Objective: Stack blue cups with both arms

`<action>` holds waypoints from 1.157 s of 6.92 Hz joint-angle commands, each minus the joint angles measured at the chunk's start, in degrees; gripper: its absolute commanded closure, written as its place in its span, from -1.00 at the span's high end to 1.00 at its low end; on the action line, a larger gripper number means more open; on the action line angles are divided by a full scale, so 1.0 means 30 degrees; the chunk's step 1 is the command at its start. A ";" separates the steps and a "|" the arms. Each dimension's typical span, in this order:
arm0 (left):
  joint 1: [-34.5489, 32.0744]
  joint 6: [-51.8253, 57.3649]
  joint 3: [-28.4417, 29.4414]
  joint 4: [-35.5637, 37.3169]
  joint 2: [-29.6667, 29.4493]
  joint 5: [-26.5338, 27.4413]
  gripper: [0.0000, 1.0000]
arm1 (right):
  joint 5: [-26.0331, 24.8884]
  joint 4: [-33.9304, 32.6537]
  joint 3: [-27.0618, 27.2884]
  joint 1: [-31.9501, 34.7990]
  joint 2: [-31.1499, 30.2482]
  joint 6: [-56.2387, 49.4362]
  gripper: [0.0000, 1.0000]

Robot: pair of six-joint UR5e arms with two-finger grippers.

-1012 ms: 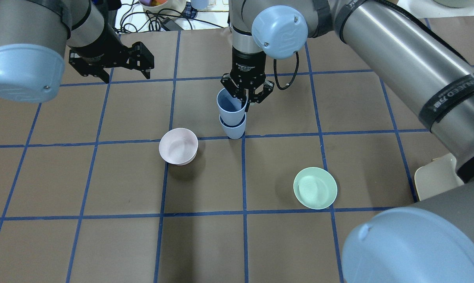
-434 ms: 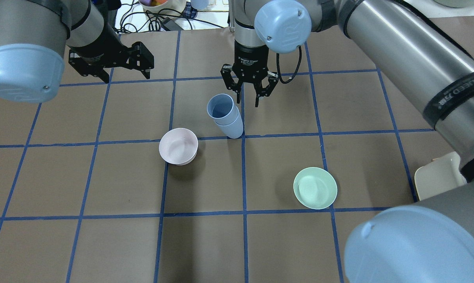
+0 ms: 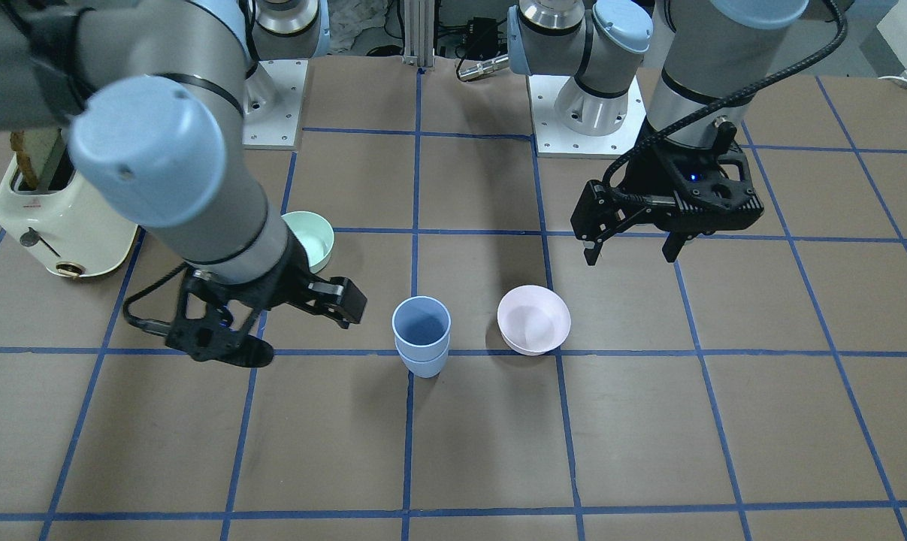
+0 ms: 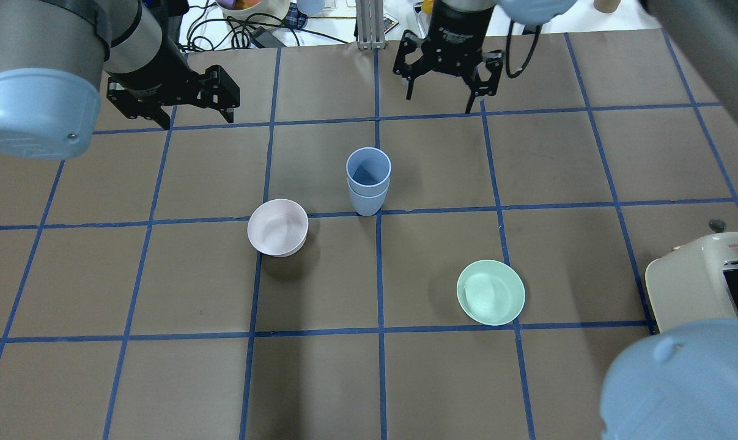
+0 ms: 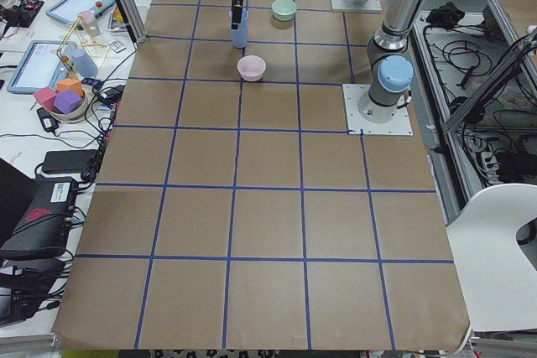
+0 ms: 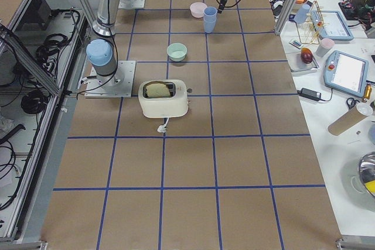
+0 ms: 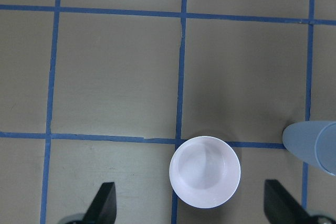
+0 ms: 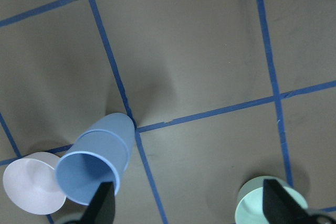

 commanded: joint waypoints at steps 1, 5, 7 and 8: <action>0.0000 0.0000 -0.0001 -0.0019 0.0018 -0.0019 1.00 | -0.1780 0.0768 0.1562 -0.1094 -0.2584 -0.3116 1.00; 0.0000 0.0000 -0.0001 -0.0020 0.0048 0.0009 1.00 | -0.2558 0.0653 0.5931 -0.2501 -0.6517 -0.5410 1.00; 0.0000 0.0000 -0.0001 0.0010 -0.0011 0.0010 1.00 | -0.2558 0.0476 0.6553 -0.2530 -0.6845 -0.5409 1.00; 0.0000 -0.0029 -0.0001 0.0010 -0.0040 0.0010 1.00 | -0.2558 0.0448 0.6524 -0.2530 -0.6845 -0.5410 1.00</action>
